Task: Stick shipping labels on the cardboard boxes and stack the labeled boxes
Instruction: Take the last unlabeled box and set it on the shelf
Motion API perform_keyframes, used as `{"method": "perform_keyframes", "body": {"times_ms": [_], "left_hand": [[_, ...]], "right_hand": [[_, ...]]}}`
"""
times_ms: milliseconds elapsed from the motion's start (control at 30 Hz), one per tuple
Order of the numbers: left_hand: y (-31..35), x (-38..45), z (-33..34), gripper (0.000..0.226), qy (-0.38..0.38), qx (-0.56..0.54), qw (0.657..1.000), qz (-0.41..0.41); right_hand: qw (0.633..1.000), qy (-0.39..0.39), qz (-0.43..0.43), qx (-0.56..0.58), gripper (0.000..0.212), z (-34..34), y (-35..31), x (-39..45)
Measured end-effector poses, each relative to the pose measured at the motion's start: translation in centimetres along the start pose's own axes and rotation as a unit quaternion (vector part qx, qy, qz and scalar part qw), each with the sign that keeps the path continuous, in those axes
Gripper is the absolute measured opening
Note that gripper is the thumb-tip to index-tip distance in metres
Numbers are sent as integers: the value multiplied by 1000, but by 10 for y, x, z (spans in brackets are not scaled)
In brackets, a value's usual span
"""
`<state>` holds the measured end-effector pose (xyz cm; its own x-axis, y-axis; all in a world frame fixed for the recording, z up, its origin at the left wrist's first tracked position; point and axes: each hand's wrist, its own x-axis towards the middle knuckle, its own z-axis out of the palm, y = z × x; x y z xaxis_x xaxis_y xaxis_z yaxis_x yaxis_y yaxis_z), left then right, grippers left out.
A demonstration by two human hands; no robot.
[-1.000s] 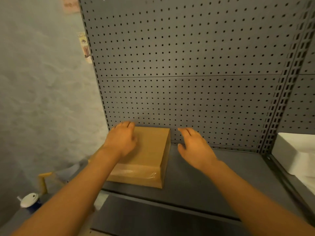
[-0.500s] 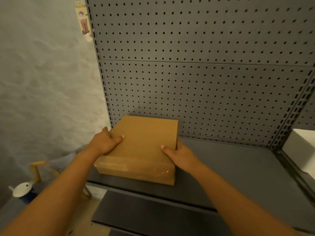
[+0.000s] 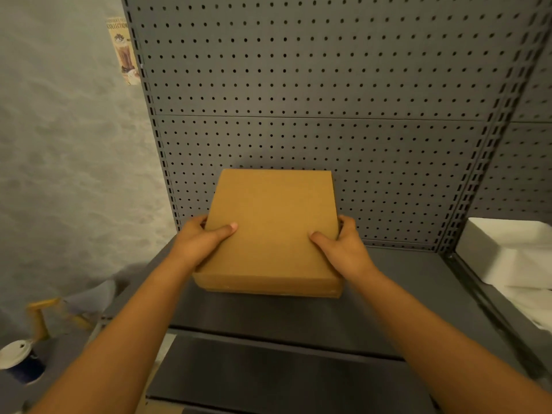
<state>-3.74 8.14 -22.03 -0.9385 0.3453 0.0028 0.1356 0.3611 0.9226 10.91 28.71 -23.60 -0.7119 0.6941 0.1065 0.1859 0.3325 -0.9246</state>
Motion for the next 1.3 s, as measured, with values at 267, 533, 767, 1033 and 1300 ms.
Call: {"method": "perform_keyframes", "body": {"times_ms": [267, 533, 767, 1033, 1300], "left_hand": [[42, -30, 62, 70, -28, -80, 995, 61], [57, -65, 142, 63, -57, -66, 995, 57], [54, -88, 201, 57, -81, -36, 996, 15], [52, -94, 229, 50, -77, -1, 997, -1], [51, -78, 237, 35, -73, 47, 996, -30]], "right_hand": [[995, 92, -28, -17, 72, -77, 6, -13], [995, 89, 0, -42, 72, -152, 40, -28], [994, 56, 61, -67, 69, -195, 86, -32], [993, 25, 77, -91, 70, -211, 115, -23], [992, 8, 89, -87, 62, -211, 125, -5]]}}
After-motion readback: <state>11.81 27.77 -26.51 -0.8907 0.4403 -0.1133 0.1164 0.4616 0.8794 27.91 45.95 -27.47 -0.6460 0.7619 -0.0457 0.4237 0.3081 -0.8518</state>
